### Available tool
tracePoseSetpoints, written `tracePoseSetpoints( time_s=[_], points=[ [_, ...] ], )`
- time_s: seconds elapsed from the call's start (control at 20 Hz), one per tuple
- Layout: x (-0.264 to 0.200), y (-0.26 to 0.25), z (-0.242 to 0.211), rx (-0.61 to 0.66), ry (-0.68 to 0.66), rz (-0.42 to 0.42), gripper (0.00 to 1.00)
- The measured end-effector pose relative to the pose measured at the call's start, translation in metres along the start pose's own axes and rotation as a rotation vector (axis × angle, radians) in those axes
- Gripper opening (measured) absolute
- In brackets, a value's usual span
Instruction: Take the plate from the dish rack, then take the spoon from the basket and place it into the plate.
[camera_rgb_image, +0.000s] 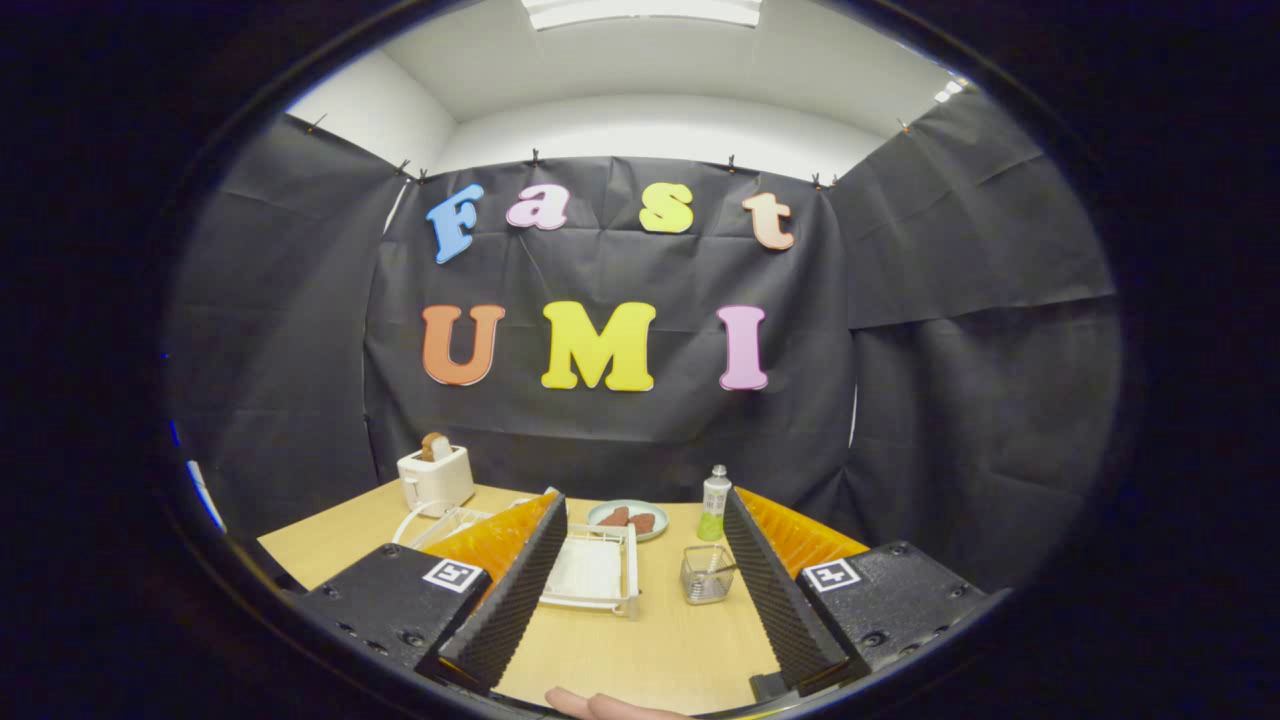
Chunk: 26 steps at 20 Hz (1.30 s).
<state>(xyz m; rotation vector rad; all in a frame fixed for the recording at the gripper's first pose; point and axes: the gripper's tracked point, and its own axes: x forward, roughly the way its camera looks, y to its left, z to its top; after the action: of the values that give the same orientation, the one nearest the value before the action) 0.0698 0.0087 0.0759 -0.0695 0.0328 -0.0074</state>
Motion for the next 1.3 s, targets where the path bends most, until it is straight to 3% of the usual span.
tracePoseSetpoints(
  time_s=[0.45,0.95,1.3],
  points=[
    [0.125,0.038,0.05,-0.068,0.213,-0.081,1.0],
    [0.246,0.119,-0.001,0.061,0.711,0.059,1.0],
    [0.287,0.159,-0.06,-0.145,0.907,-0.033,1.0]
  ],
)
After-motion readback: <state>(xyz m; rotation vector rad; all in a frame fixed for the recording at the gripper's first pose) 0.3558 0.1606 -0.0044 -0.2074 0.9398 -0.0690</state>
